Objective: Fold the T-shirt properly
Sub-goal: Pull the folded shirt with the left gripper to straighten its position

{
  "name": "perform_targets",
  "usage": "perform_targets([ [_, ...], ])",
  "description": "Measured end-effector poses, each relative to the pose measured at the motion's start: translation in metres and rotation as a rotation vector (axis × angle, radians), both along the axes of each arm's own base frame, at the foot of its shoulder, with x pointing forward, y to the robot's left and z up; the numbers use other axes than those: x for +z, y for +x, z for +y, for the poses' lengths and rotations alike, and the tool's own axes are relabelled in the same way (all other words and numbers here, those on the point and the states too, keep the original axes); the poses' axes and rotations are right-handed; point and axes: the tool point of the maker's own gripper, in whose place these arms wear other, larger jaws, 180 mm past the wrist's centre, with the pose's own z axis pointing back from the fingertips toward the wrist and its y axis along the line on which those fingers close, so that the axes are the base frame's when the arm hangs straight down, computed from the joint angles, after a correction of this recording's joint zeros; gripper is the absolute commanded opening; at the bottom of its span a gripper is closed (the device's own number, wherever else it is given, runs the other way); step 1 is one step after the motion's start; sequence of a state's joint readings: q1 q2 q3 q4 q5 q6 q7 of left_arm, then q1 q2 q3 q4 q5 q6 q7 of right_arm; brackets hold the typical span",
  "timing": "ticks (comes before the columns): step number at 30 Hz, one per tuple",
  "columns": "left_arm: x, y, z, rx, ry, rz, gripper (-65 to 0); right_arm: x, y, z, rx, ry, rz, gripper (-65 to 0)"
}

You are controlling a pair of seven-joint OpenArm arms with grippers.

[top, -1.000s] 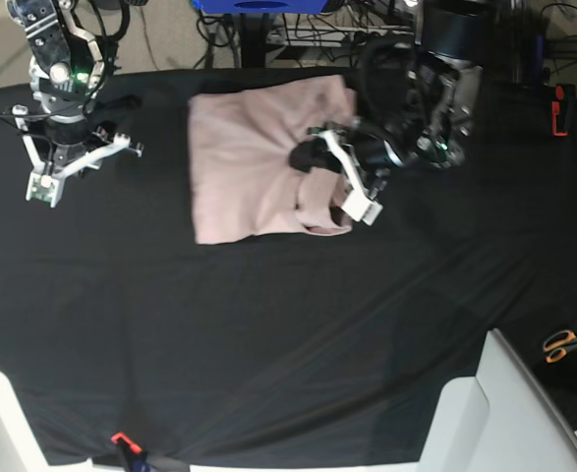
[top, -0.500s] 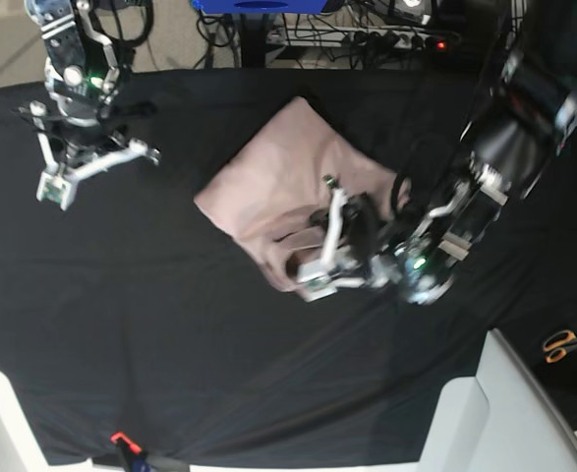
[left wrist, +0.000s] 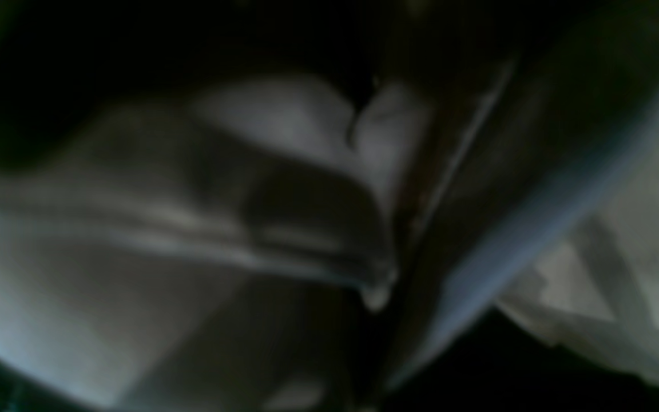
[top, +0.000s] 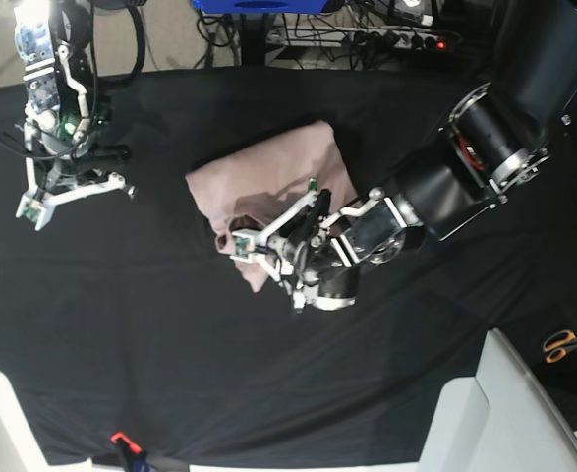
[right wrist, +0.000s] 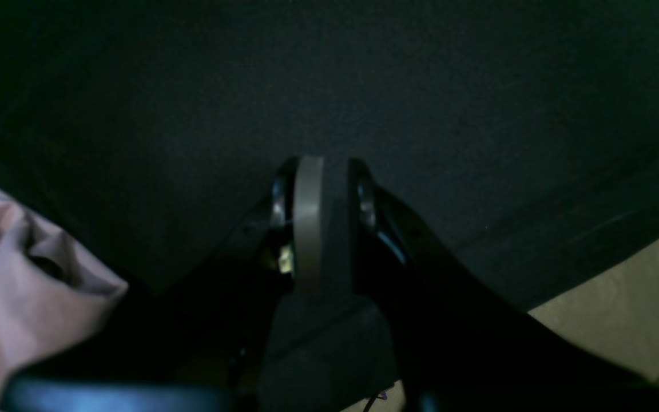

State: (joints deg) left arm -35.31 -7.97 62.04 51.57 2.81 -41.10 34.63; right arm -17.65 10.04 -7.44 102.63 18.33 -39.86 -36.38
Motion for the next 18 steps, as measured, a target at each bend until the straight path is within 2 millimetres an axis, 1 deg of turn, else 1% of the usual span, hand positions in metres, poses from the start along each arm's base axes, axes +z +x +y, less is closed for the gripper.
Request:
perform_targets([
  [4,0.001,0.012,-0.004,-0.048,-0.011,-0.028,-65.0,-0.001,-0.008,-0.014,-0.037,-0.013,0.011,-58.2],
  [7,0.002,0.018,-0.009,-0.061,-0.019,-0.039,-65.0,-0.002,-0.007,-0.013,-0.035,-0.009,0.011,-58.2],
  [10,0.006,0.024,-0.023,-0.062,-0.085,-0.046,-65.0,-0.002,-0.007,-0.012,-0.036,-0.006,0.011,-58.2],
  [18,0.021,0.027,-0.058,-0.102,-0.205,-0.056,-65.0,-0.002,-0.007,-0.011,-0.035,-0.007,0.011,-58.2],
])
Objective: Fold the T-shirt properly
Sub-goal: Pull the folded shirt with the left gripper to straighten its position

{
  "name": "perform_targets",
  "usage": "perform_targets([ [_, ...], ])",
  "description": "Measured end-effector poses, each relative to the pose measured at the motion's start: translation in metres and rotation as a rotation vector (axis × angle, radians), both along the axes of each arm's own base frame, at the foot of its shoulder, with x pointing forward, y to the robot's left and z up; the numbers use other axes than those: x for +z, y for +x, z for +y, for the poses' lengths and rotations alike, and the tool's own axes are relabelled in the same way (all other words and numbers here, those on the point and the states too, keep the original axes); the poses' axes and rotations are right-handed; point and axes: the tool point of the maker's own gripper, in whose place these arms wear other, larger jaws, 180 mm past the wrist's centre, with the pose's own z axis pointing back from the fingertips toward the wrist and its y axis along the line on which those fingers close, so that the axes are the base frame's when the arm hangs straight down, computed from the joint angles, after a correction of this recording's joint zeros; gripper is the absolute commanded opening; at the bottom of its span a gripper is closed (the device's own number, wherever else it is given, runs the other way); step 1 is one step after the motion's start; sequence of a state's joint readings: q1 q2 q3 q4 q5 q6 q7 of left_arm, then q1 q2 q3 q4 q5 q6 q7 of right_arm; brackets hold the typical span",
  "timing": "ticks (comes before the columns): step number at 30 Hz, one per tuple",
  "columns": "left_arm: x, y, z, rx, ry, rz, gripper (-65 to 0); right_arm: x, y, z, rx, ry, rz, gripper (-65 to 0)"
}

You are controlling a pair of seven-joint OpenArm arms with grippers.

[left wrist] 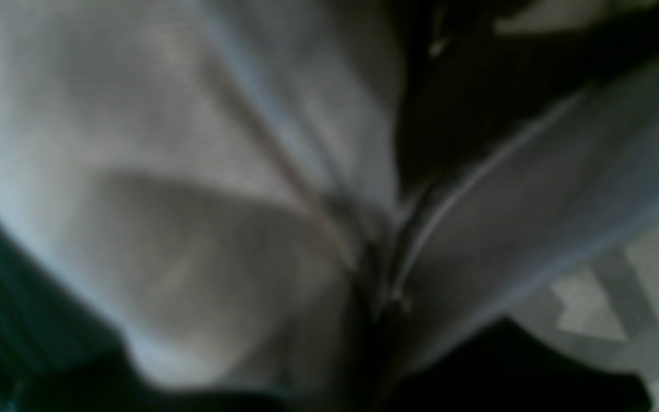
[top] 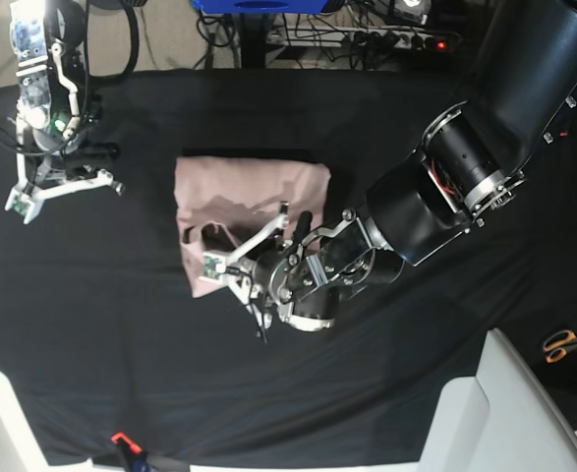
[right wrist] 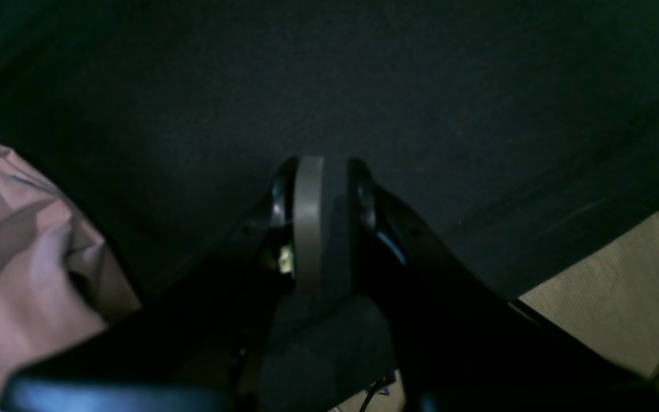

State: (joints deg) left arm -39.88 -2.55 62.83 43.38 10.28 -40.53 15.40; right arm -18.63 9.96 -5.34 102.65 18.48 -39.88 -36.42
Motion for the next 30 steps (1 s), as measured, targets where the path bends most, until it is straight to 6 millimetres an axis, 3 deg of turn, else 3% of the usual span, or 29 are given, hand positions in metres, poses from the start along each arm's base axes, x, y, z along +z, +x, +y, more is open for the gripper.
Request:
perform_targets([
  [13,0.001,-0.001,-0.008,-0.008,0.001,-0.002,-65.0,0.0,0.001,-0.001,0.001,-0.004,-0.001,-58.2],
  [17,0.0,0.008,0.01,0.027,0.116,-0.027,-65.0,0.001,0.001,-0.002,0.001,-0.005,-0.003,-58.2],
  [19,0.004,0.015,0.013,0.032,0.125,-0.042,-46.9,0.001,0.002,-0.002,0.001,-0.005,-0.003,-58.2],
  [24,0.015,0.031,0.019,0.039,0.155,-0.083,-12.5,0.001,0.002,-0.002,0.001,-0.005,-0.003,-58.2],
  [27,0.024,0.041,0.019,0.043,0.152,-0.106,-1.2,0.001,0.001,-0.001,0.002,-0.004,-0.003,-58.2],
  [30,0.033,0.05,0.018,0.05,0.144,-0.122,0.0,0.001,0.001,-0.002,0.001,-0.004,-0.002,-58.2],
])
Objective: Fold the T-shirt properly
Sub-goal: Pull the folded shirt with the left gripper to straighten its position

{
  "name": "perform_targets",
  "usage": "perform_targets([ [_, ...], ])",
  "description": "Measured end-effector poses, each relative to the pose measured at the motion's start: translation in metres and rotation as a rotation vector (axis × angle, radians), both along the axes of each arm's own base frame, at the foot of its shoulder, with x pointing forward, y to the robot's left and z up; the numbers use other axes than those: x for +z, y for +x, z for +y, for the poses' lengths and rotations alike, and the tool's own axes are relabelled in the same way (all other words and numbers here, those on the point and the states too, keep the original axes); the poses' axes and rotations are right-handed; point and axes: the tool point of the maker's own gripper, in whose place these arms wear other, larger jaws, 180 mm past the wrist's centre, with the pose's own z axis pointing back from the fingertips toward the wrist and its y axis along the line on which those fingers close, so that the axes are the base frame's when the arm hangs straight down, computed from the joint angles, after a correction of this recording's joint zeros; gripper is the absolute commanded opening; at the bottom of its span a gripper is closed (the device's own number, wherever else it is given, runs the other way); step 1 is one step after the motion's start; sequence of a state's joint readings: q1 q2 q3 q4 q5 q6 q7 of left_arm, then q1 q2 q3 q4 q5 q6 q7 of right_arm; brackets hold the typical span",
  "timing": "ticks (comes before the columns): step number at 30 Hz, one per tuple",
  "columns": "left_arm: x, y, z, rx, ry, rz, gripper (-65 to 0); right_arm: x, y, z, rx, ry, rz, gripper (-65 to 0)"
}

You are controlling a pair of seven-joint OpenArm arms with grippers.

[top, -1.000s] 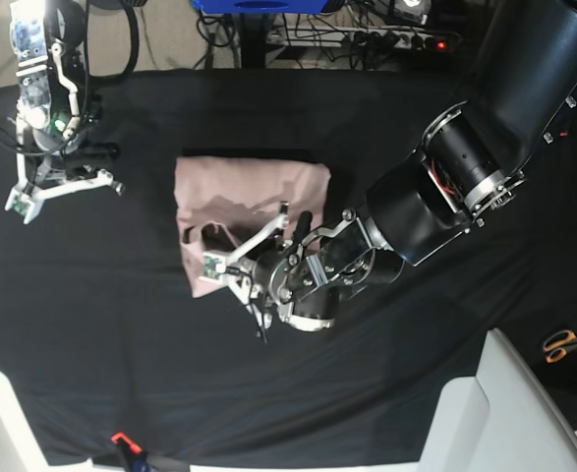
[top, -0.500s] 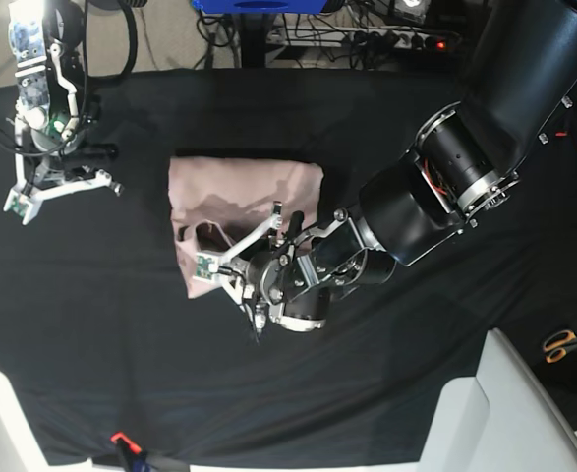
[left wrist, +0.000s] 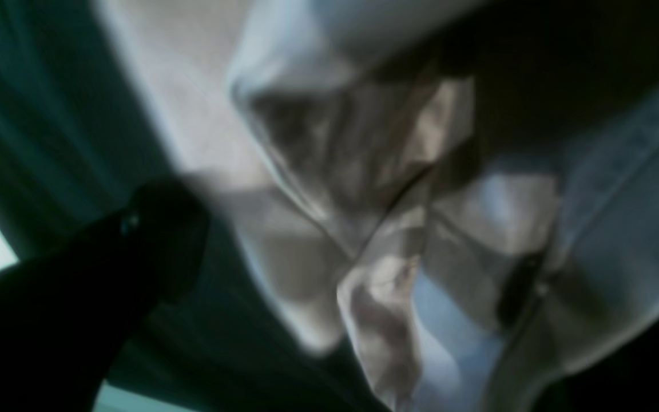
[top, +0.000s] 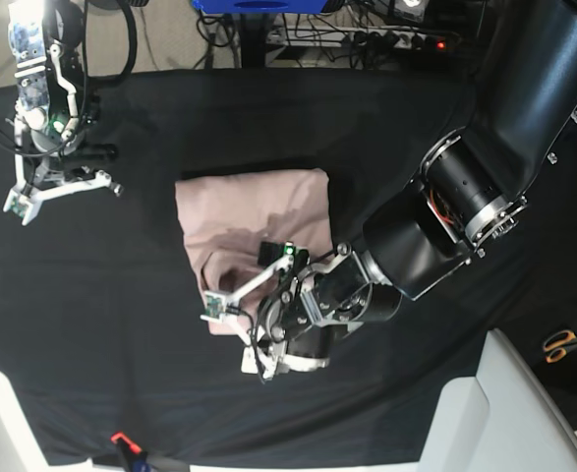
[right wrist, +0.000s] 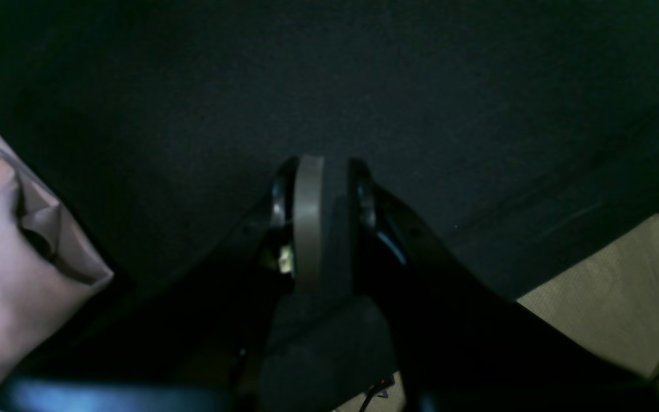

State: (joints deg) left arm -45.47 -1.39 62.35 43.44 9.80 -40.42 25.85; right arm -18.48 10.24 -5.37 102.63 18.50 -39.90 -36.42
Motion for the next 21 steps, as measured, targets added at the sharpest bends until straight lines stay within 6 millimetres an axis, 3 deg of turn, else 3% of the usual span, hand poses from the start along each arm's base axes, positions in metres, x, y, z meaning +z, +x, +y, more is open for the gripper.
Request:
perform_targets([
  [7,0.048,0.043,-0.003,0.0,-0.012,-0.103,0.0,-0.003,-0.004,0.003,0.008,0.003,0.013,-58.2],
  [11,0.059,0.055,0.011,0.029,0.07,-0.15,0.0,-0.003,-0.005,0.003,0.008,0.004,0.015,-58.2],
  [13,0.061,0.05,0.009,0.013,0.079,-0.17,0.0,-0.003,-0.005,0.003,0.008,0.003,0.014,-58.2],
  [17,0.057,0.022,-0.001,-0.036,0.049,-0.172,0.0,-0.004,-0.007,0.003,0.009,0.004,0.02,-58.2],
  [19,0.069,0.014,-0.007,0.014,-0.031,-0.166,0.0,-0.004,-0.007,0.004,0.008,0.004,0.017,-58.2],
  [21,0.103,0.019,-0.006,0.079,-0.102,-0.223,-12.0,-0.004,-0.006,0.005,0.009,0.009,0.017,-58.2],
])
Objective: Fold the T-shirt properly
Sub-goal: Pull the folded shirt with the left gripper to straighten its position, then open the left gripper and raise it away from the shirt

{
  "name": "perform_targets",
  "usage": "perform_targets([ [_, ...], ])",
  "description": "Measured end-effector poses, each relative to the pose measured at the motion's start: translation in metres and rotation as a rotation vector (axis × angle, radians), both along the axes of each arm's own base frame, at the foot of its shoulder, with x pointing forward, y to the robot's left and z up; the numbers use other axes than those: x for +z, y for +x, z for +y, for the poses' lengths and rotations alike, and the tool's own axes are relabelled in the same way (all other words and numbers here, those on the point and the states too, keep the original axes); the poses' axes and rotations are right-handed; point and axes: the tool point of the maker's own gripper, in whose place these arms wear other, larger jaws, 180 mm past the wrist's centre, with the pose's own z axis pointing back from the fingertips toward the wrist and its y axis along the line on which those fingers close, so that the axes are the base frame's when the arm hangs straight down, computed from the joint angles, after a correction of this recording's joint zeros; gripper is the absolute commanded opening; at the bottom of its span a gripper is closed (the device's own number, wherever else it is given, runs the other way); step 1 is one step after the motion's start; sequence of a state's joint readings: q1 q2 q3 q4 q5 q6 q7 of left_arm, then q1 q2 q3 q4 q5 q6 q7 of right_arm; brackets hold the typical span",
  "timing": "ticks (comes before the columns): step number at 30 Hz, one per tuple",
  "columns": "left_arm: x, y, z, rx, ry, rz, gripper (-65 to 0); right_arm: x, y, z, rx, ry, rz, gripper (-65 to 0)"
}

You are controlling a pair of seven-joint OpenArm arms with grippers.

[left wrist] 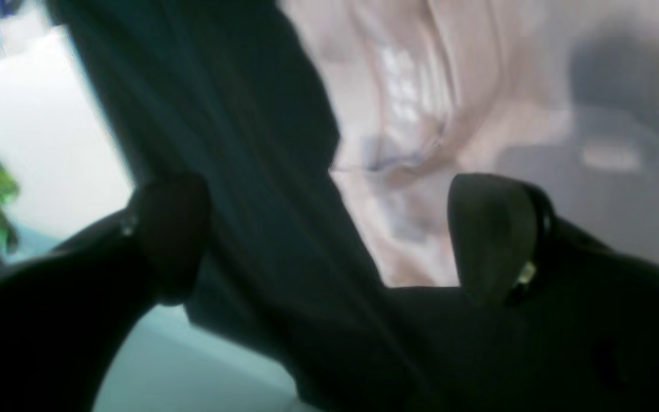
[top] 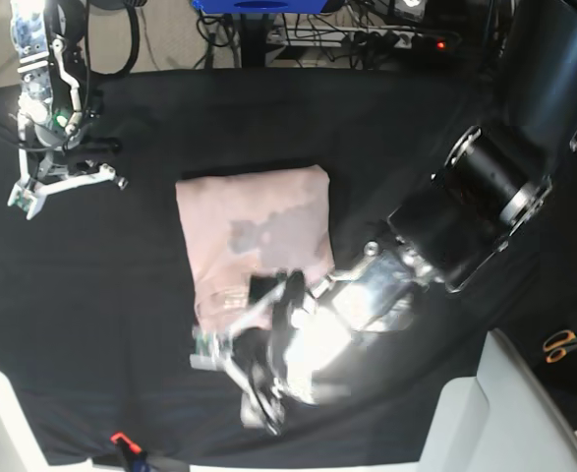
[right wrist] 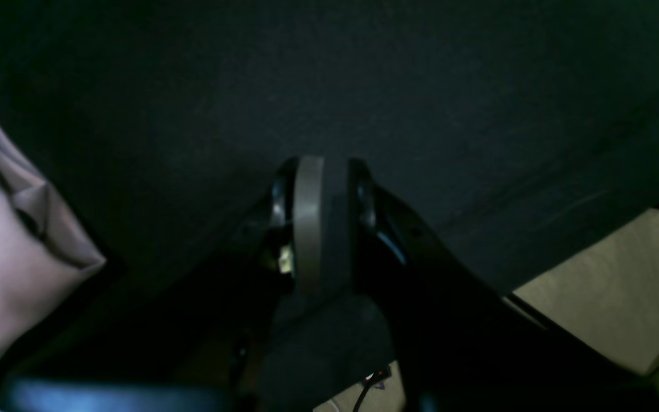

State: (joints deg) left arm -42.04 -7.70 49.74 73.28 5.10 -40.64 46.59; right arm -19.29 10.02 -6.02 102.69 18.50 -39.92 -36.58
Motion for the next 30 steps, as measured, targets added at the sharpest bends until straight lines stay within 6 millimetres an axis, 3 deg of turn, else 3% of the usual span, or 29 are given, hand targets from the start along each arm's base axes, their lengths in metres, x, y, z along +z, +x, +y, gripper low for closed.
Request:
perform_targets([
  [2,0.029,0.0,0.002,0.022,-0.049,-0.075,-35.5,-0.001,-0.003,0.001,0.0,0.002,0.006,-58.2],
  [3,0.035,-0.004,0.004,0.037,-0.072,-0.098,-48.7,-0.002,-0.004,0.001,0.0,0.002,0.009,-58.2],
  [4,0.029,-0.016,0.008,0.04,-0.074,-0.097,-65.0,-0.003,-0.006,0.0,-0.001,0.001,0.013,-58.2],
  [9,-0.059,-0.112,0.03,0.06,-0.072,0.154,-65.0,-0.006,-0.014,-0.002,-0.005,-0.003,0.029,-58.2],
  [11,-0.067,-0.118,0.037,0.082,-0.057,0.151,-65.0,-0.007,-0.016,-0.001,-0.005,-0.001,0.032,-58.2],
  [14,-0.073,-0.127,0.029,0.055,-0.107,0.137,-65.0,-0.007,-0.016,-0.001,-0.004,-0.003,0.032,-58.2],
  [19,-0.126,-0.168,0.04,0.057,-0.043,0.284,-65.0,-0.009,-0.021,-0.001,-0.004,-0.002,0.044,-58.2],
  [23,-0.13,-0.171,0.044,0.076,-0.043,0.292,-65.0,-0.01,-0.024,-0.001,-0.004,-0.003,0.048,-58.2],
  [27,-0.158,-0.197,0.061,0.095,0.0,0.376,-65.0,-0.01,-0.026,-0.002,-0.005,-0.004,0.051,-58.2],
  [30,-0.161,-0.201,0.065,0.112,-0.017,0.387,-65.0,-0.01,-0.025,-0.001,-0.004,-0.003,0.049,-58.2],
])
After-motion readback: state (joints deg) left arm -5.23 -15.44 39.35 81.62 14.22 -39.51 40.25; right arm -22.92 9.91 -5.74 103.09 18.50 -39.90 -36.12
